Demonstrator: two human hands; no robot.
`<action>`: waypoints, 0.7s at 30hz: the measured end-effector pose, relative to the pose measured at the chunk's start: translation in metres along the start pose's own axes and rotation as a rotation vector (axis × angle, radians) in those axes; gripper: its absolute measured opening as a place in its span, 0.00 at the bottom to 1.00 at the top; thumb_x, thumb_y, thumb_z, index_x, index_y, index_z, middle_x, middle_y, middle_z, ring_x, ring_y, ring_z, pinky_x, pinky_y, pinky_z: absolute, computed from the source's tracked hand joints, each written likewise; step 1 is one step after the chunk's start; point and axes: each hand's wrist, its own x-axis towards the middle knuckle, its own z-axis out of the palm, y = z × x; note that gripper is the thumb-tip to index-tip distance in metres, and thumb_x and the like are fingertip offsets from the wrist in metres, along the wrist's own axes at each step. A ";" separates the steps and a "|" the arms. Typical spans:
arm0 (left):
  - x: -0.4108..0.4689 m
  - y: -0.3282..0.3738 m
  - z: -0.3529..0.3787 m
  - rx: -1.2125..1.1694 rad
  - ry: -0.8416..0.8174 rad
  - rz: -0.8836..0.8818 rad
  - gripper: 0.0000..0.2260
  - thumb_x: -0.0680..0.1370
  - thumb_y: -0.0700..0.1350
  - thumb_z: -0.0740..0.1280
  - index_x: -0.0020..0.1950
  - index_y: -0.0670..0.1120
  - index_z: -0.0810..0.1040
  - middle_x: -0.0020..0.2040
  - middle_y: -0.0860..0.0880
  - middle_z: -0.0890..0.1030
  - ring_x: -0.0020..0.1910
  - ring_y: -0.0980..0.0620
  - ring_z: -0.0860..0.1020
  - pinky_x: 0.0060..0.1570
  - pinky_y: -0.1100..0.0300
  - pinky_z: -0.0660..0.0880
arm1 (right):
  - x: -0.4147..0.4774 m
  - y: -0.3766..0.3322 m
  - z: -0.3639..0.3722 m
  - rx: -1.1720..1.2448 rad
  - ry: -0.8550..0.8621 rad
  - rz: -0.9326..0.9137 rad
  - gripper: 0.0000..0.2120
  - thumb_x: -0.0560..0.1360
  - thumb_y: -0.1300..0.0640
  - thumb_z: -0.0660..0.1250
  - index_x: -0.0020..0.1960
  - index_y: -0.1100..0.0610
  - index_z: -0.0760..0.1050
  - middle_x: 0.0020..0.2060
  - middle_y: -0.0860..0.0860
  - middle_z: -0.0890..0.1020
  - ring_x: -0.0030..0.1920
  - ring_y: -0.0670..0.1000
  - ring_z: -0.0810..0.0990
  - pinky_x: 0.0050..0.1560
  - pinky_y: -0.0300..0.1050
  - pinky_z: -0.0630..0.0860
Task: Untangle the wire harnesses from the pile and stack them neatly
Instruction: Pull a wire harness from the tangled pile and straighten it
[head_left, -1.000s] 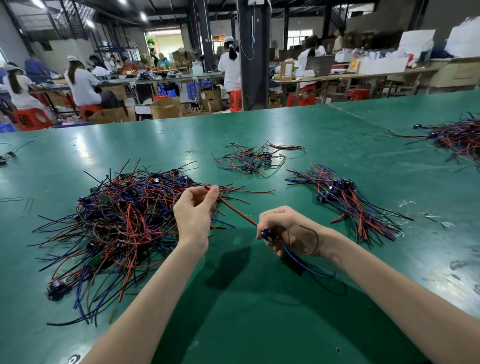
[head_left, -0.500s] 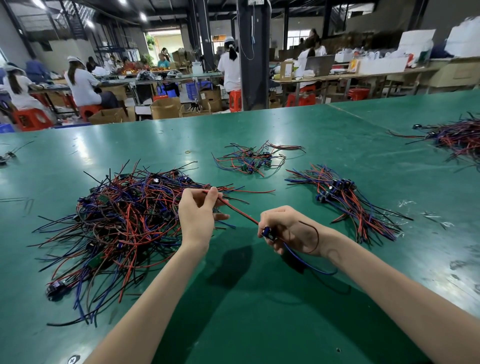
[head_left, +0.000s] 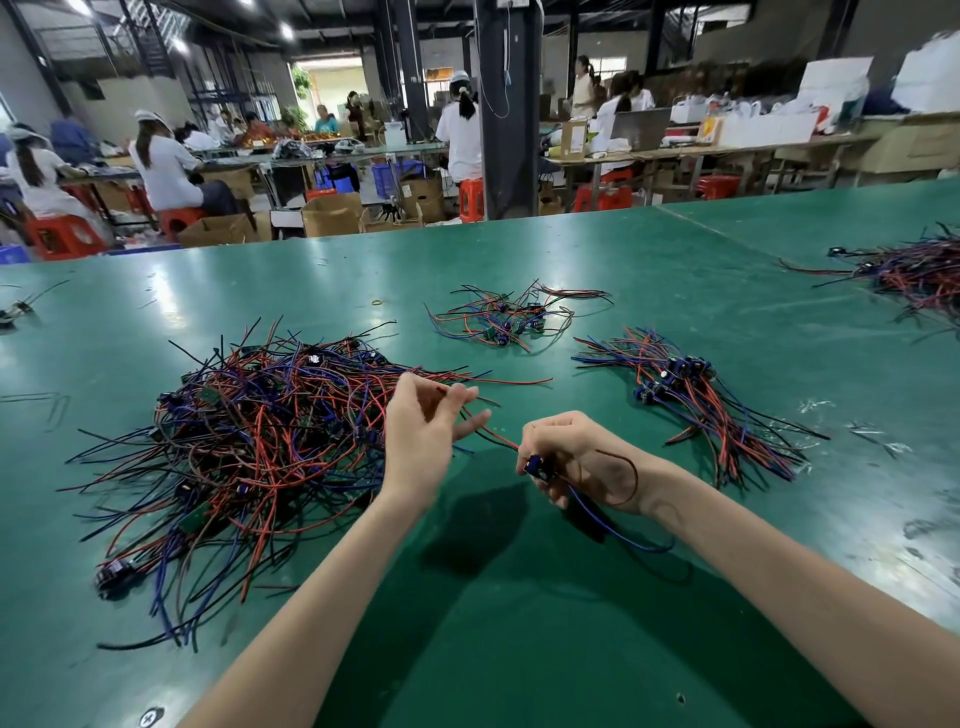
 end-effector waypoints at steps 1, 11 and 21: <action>-0.002 -0.002 0.001 0.067 -0.045 0.029 0.09 0.78 0.34 0.63 0.40 0.41 0.66 0.43 0.36 0.76 0.47 0.49 0.82 0.41 0.56 0.81 | 0.000 0.000 0.000 -0.002 0.001 -0.002 0.07 0.63 0.58 0.61 0.30 0.60 0.75 0.22 0.51 0.72 0.23 0.48 0.71 0.22 0.35 0.66; -0.002 0.005 -0.001 0.351 -0.074 0.210 0.09 0.78 0.33 0.64 0.41 0.41 0.67 0.44 0.41 0.77 0.46 0.53 0.81 0.44 0.59 0.81 | 0.001 -0.001 0.003 0.011 0.015 0.002 0.06 0.62 0.58 0.62 0.29 0.59 0.76 0.22 0.51 0.72 0.23 0.48 0.70 0.22 0.34 0.65; 0.003 0.006 -0.007 0.503 -0.101 0.323 0.09 0.76 0.33 0.66 0.41 0.41 0.68 0.41 0.44 0.77 0.43 0.45 0.80 0.44 0.58 0.81 | 0.001 -0.003 0.003 0.029 -0.002 0.006 0.05 0.63 0.59 0.63 0.31 0.61 0.74 0.23 0.52 0.72 0.23 0.48 0.71 0.21 0.35 0.65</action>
